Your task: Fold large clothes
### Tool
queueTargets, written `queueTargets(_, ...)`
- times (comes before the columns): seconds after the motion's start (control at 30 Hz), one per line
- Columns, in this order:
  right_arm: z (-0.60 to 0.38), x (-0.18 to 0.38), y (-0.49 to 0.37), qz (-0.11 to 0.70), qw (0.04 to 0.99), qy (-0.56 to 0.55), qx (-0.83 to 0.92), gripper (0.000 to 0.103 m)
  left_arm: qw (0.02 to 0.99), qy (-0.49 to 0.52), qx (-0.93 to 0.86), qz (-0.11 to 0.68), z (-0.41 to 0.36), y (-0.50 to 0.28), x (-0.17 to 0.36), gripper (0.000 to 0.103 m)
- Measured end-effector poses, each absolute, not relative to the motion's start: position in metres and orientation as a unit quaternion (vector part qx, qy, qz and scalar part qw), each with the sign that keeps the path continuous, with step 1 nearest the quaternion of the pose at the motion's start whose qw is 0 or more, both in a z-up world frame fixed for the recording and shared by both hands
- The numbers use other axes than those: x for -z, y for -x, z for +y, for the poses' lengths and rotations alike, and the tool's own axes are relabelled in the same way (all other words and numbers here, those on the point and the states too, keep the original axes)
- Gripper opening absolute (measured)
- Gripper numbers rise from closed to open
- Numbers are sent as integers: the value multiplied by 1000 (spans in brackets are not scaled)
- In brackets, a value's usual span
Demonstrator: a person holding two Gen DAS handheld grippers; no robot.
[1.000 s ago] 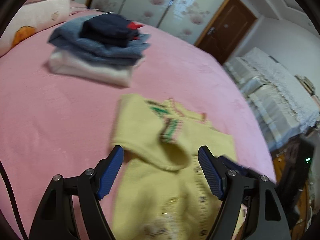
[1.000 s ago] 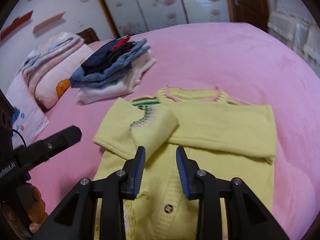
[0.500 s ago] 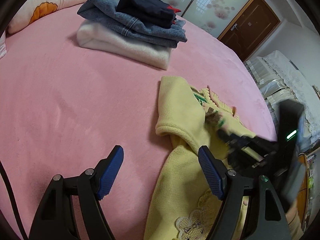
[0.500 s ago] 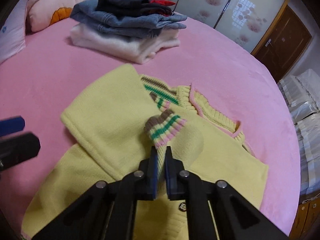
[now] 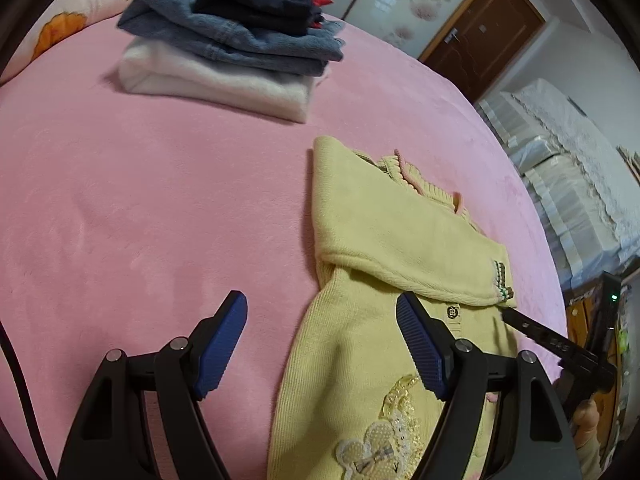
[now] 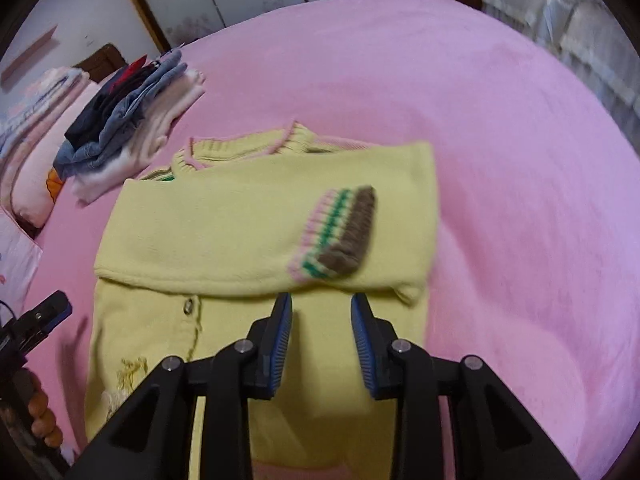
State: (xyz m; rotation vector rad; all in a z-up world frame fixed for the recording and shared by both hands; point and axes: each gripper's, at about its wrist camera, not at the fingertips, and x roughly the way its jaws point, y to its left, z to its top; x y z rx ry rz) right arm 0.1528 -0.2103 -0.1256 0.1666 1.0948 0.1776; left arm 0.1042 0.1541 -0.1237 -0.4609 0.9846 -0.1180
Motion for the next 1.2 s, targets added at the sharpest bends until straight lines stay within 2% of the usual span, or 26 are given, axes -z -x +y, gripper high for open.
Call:
queueTargets(0.17, -235, 116, -164, 501, 848, -143, -99, 31, 861, 185, 61, 469, 150, -139, 126, 76)
queueTargets(0.43, -232, 139, -214, 519, 834, -163, -92, 31, 853, 177, 64, 486, 146, -204, 143, 76)
queueTargets(0.47, -230, 141, -216, 518, 836, -156, -90, 31, 851, 176, 64, 491, 145, -210, 147, 73)
queueTargets(0.5, -226, 141, -216, 517, 840, -140, -88, 28, 848, 179, 66, 495, 145, -214, 152, 67)
queueTargets(0.53, -222, 140, -215, 515, 843, -129, -86, 13, 845, 184, 70, 497, 144, -218, 155, 43)
queueTargets(0.57, -216, 138, -213, 511, 849, -103, -85, 10, 837, 199, 84, 502, 144, -222, 159, 19)
queueTargets(0.67, -216, 127, -208, 491, 863, -84, -89, 8, 845, 218, 72, 483, 145, -223, 152, 10)
queueTargets(0.8, -220, 103, -208, 431, 896, -76, -73, 8, 871, 184, 60, 451, 137, -221, 138, 8)
queueTargets(0.9, -219, 124, -226, 456, 885, -68, -57, 10, 872, 146, 42, 466, 129, -232, 151, 9)
queueTargets(1.0, -221, 149, -234, 493, 865, -75, -52, 13, 870, 116, 34, 478, 124, -236, 160, 18)
queueTargets(1.03, -223, 146, -232, 490, 866, -83, -50, 15, 871, 116, 33, 477, 125, -235, 156, 25)
queueTargets(1.07, -225, 141, -229, 489, 866, -90, -46, 16, 871, 116, 29, 476, 126, -234, 152, 36)
queueTargets(1.1, -226, 137, -226, 485, 868, -94, -43, 21, 872, 121, 22, 475, 130, -231, 145, 42)
queueTargets(1.13, -228, 130, -220, 475, 874, -97, -39, 24, 873, 132, 18, 469, 134, -228, 140, 45)
queueTargets(1.2, -224, 116, -209, 453, 886, -92, -43, 24, 876, 173, 17, 450, 144, -219, 125, 45)
